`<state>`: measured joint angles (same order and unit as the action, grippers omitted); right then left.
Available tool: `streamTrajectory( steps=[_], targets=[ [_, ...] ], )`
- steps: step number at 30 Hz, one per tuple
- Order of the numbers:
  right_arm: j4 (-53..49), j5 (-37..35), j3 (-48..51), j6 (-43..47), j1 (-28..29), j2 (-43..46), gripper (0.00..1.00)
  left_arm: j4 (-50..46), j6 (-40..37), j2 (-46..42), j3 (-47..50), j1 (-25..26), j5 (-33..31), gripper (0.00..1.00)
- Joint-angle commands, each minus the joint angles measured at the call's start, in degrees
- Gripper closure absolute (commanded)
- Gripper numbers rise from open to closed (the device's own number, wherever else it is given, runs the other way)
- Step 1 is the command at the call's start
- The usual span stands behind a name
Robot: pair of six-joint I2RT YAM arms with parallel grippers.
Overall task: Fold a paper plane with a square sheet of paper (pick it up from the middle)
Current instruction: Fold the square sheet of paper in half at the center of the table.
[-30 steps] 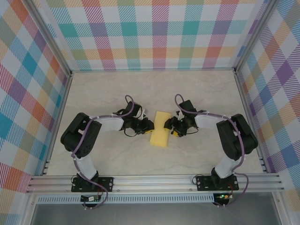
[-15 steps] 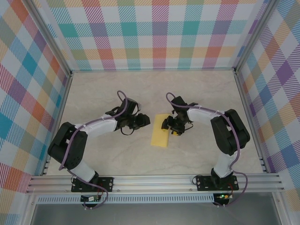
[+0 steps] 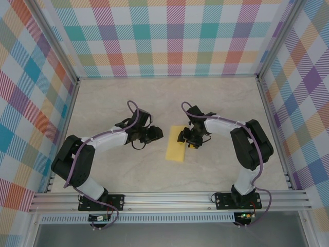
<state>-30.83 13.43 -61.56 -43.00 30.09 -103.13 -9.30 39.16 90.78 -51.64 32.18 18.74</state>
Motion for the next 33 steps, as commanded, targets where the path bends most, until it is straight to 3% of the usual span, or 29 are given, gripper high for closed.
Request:
streamTrajectory(
  steps=[1,7,20,33],
  targets=[
    [-3.1,-4.2,1.5,-1.8,-0.3,1.0,0.45,-0.4,-0.5,-0.3,0.8,0.6,0.0,0.65],
    [-2.4,-5.0,2.4,-5.0,-0.2,1.4,0.43,-0.2,-0.3,-0.4,1.1,0.6,-0.2,0.65],
    [-6.4,-6.6,-0.4,-1.6,-0.2,-0.2,0.43,0.4,0.1,-0.2,1.7,0.6,0.3,0.65],
    [-9.3,-6.9,-4.2,0.8,0.8,-4.7,0.36,0.1,-0.4,-0.1,1.4,0.6,0.3,0.64]
  ],
)
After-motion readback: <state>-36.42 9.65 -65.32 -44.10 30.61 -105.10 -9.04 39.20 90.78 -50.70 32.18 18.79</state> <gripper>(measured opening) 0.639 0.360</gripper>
